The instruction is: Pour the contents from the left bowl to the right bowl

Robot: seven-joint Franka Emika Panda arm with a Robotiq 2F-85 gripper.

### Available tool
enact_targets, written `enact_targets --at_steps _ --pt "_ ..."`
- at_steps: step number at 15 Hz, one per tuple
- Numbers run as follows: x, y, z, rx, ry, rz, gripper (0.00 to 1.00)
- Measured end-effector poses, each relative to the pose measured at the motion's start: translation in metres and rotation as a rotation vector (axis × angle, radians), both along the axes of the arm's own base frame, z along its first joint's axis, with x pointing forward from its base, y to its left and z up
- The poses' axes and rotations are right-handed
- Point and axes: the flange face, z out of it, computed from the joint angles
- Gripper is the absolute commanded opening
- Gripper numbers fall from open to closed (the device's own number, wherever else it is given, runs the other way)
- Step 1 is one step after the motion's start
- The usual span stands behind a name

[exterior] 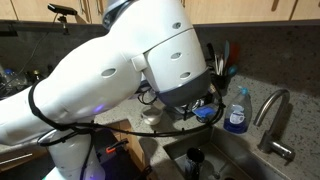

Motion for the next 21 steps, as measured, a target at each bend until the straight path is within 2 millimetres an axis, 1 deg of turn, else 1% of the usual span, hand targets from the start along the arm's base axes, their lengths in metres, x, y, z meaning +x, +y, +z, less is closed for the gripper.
enact_targets --at_steps 3,9,13,17,21 --pt "-0.001 0.003 0.006 0.007 -0.014 0.006 0.01" --pt "-0.004 0.012 0.027 0.028 -0.06 0.027 0.01" --pt "-0.008 0.015 0.029 0.044 -0.031 0.06 0.01" --pt "-0.013 0.012 0.033 0.068 0.026 0.09 0.01" --pt "-0.014 0.006 0.045 0.074 0.032 0.098 0.01"
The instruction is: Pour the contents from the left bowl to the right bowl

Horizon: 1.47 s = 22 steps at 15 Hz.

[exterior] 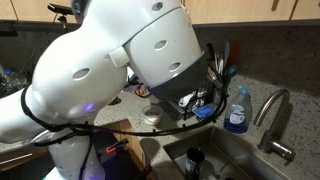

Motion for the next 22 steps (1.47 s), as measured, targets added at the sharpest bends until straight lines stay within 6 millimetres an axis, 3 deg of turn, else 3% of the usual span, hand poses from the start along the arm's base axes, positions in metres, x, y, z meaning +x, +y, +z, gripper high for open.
enact_targets --at_steps 13,22 --pt "0.001 -0.041 0.046 0.022 -0.044 0.015 0.01" --pt "-0.006 -0.079 0.067 0.07 -0.03 0.074 0.01"
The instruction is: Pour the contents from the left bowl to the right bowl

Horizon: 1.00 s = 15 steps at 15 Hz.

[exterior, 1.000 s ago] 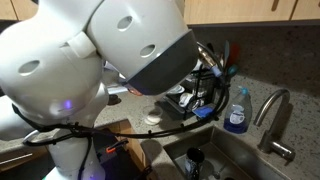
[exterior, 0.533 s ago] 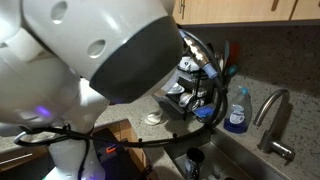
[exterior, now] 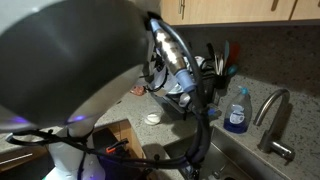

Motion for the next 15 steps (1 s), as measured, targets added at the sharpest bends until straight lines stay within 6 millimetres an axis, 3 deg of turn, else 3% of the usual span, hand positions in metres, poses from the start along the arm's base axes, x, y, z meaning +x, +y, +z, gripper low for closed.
enact_targets --at_steps 6,15 --pt "-0.007 -0.02 0.01 0.019 0.007 0.022 0.05" --pt "-0.007 -0.02 0.009 0.019 0.008 0.023 0.05"
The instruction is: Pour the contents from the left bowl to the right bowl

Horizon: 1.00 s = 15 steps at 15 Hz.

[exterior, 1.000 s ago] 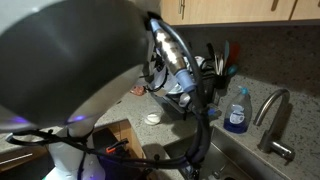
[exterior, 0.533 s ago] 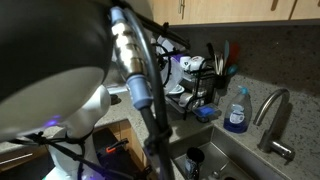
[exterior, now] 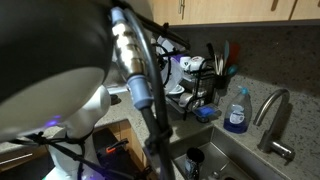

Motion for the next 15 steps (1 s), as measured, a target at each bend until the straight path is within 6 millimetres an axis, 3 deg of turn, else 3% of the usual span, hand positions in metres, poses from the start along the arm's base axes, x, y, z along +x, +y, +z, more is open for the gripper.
enact_targets --at_steps 1,9,15 --pt "0.0 0.0 0.0 0.0 0.0 0.0 0.01" --pt "0.005 0.0 0.002 -0.016 -0.025 -0.042 0.01" --pt "0.001 0.013 0.018 -0.016 -0.055 -0.053 0.01"
